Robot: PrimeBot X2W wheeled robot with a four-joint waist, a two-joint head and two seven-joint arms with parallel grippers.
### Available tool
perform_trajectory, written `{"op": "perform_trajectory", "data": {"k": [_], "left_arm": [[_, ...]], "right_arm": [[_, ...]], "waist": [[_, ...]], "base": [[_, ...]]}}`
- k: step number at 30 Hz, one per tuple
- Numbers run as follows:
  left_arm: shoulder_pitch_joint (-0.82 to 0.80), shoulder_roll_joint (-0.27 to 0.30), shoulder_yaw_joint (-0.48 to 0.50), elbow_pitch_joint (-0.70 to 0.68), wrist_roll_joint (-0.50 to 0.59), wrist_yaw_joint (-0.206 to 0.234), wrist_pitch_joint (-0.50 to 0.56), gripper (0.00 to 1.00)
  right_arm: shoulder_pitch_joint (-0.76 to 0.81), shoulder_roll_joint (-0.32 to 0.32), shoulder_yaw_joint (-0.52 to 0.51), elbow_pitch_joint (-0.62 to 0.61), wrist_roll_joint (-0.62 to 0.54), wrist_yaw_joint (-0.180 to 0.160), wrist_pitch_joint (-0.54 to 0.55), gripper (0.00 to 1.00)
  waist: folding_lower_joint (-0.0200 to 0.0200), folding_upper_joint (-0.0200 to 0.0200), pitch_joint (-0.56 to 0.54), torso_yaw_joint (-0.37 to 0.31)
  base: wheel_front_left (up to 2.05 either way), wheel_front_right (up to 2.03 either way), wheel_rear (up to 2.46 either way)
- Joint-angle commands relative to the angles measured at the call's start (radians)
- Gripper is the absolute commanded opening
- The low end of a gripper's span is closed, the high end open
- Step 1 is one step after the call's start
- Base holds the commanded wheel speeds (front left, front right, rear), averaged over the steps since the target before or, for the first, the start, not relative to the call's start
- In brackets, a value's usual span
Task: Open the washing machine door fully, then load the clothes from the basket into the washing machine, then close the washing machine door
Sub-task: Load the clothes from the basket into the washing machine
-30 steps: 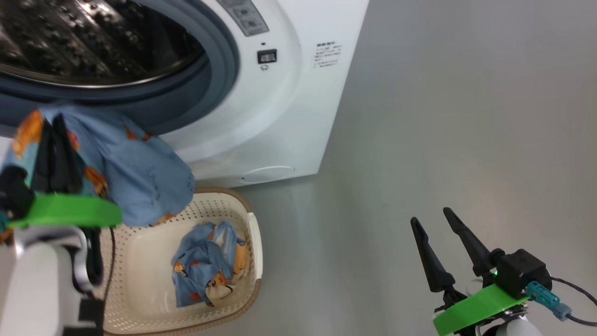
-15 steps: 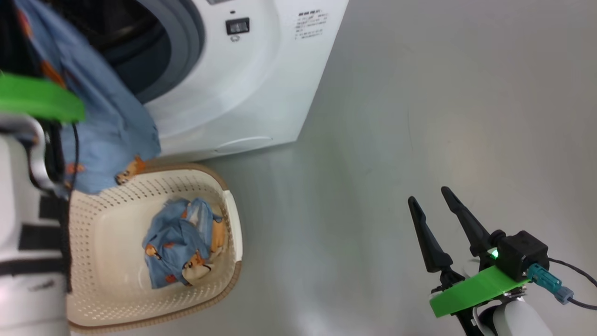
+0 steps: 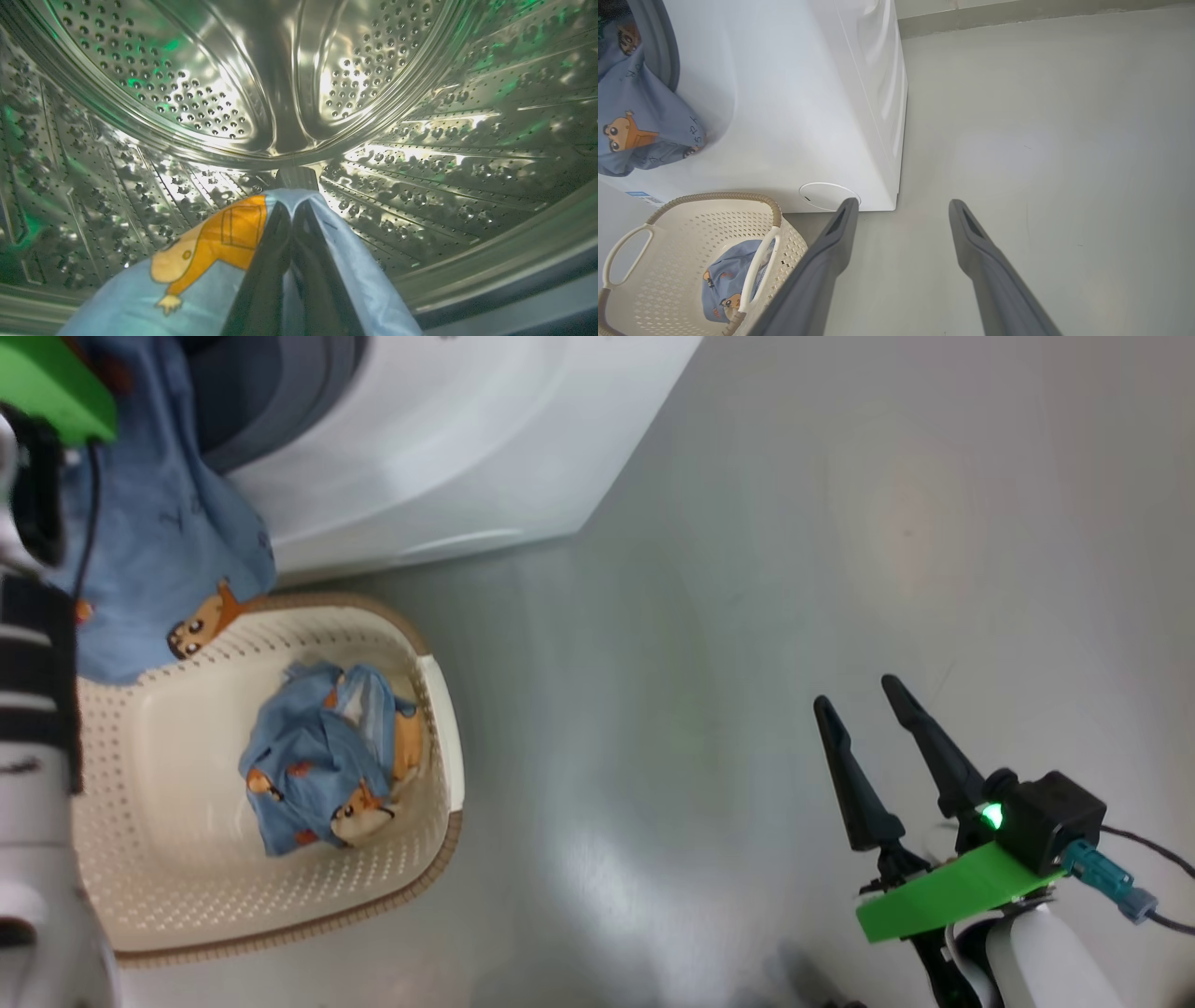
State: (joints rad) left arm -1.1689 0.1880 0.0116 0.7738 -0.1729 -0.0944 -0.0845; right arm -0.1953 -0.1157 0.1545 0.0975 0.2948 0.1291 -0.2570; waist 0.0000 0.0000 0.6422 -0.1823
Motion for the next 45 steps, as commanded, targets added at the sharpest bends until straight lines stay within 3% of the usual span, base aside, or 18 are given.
{"op": "perform_trajectory", "data": {"k": [1, 8, 16, 20, 25, 30, 31, 32, 33, 45], "left_arm": [[-0.038, 0.052, 0.010, -0.008, -0.004, -0.005, 0.008, 0.00], [-0.125, 0.063, -0.015, 0.069, 0.002, -0.009, 0.031, 0.00], [-0.204, 0.081, -0.042, 0.095, 0.045, 0.035, -0.147, 0.00], [-0.243, 0.108, -0.055, 0.053, 0.077, 0.052, -0.175, 0.00], [-0.256, 0.143, -0.057, -0.116, 0.113, 0.069, -0.177, 0.00], [-0.220, 0.152, -0.047, -0.126, 0.113, 0.073, -0.177, 0.00], [-0.209, 0.147, -0.041, -0.105, 0.104, 0.075, -0.177, 0.33], [-0.203, 0.141, -0.037, -0.084, 0.097, 0.073, -0.177, 0.87], [-0.200, 0.137, -0.039, -0.071, 0.097, 0.074, -0.177, 1.00], [-0.166, 0.086, -0.045, 0.024, 0.076, 0.079, -0.177, 1.00]], "right_arm": [[-0.007, -0.004, 0.022, -0.026, 0.001, 0.002, -0.005, 1.00], [-0.017, -0.004, 0.018, -0.039, -0.004, 0.002, -0.005, 1.00], [-0.020, -0.007, 0.031, -0.035, 0.006, 0.002, -0.005, 1.00], [-0.019, -0.009, 0.044, -0.034, 0.014, 0.002, -0.005, 1.00], [-0.020, -0.010, 0.058, -0.032, 0.021, 0.002, -0.005, 1.00], [-0.021, -0.010, 0.063, -0.025, 0.024, 0.002, -0.005, 1.00], [-0.022, -0.009, 0.064, -0.023, 0.024, 0.002, -0.005, 1.00], [-0.023, -0.008, 0.063, -0.021, 0.023, 0.002, -0.005, 1.00], [-0.024, -0.007, 0.065, -0.021, 0.021, 0.002, -0.005, 1.00], [-0.037, -0.007, 0.057, -0.008, 0.021, 0.002, -0.005, 1.00]], "waist": [[0.0000, 0.0000, 0.057, 0.013], [0.0000, 0.0000, 0.113, 0.029], [0.0000, 0.0000, 0.134, 0.025], [0.0000, 0.0000, 0.137, 0.009], [0.0000, 0.0000, 0.143, -0.010], [0.0000, 0.0000, 0.142, -0.014], [0.0000, 0.0000, 0.140, -0.012], [0.0000, 0.0000, 0.139, -0.009], [0.0000, 0.0000, 0.138, -0.006], [0.0000, 0.0000, 0.090, 0.032]], "base": [[0.00, 0.00, 0.00], [0.00, 0.00, 0.00], [0.00, 0.00, 0.00], [0.00, 0.00, 0.00], [0.00, 0.00, 0.00], [0.00, 0.00, 0.00], [0.00, 0.00, 0.00], [0.00, 0.00, 0.00], [0.00, 0.00, 0.00], [0.00, 0.00, 0.00]]}}
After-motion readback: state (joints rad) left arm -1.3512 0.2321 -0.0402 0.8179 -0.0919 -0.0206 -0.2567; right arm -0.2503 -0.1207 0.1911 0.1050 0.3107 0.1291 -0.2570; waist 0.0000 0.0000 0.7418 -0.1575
